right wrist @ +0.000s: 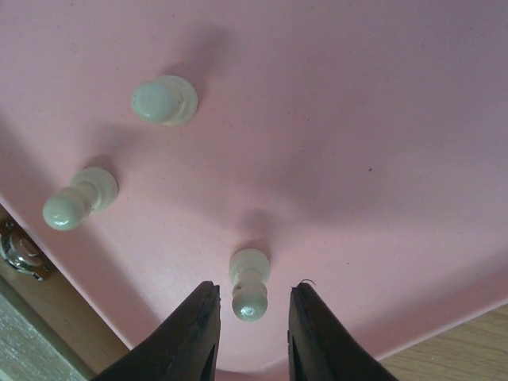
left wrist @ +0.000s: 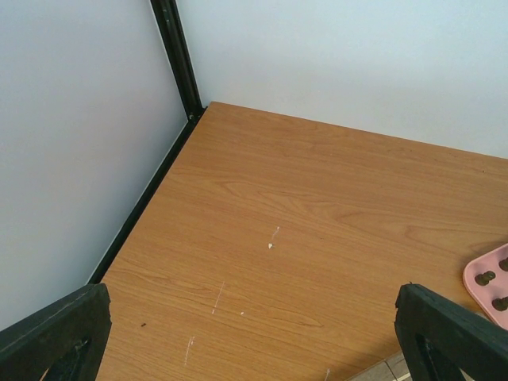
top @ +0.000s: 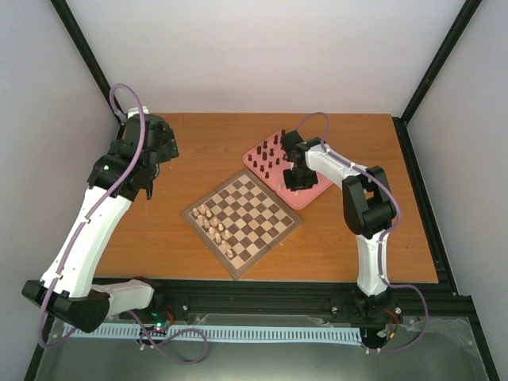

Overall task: Set up the chess pieces on the board
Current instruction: Pick up the chess piece from the storage box.

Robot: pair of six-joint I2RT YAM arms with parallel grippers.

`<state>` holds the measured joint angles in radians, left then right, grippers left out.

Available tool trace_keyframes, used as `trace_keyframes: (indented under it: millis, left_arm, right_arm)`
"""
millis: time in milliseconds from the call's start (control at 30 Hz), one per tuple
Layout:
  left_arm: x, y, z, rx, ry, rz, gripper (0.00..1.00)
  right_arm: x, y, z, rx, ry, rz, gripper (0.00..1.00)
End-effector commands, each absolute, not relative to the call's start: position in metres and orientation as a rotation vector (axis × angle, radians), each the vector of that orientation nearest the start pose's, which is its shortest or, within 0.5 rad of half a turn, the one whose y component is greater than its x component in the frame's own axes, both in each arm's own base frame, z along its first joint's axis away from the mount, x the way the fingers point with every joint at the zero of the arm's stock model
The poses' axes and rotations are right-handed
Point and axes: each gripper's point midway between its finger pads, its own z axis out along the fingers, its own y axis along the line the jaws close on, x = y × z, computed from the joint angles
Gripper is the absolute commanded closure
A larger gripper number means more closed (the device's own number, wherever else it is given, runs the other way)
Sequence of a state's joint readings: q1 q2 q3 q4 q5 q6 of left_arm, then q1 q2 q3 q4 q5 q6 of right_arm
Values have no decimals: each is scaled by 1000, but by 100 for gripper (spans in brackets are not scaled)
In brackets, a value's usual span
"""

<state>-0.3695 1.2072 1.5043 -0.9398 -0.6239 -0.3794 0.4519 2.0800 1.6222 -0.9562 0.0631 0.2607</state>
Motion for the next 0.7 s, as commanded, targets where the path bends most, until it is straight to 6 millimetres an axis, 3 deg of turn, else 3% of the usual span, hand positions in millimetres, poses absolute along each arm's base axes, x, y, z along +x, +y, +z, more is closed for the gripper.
trace_keyframes:
  millis: [0,367,667]
  left_arm:
    - [330,-21,363,-345,2057,240,0]
    - [336,-23,360,-334,2064,255,0]
    - [337,-24,358,-331,2069,251,0]
  right_arm:
    - [396,180,41,-292,2983,-4,75]
    - [393,180,36,-304,3005,-10,76]
    - [394,181,37,-310,3004,-3,93]
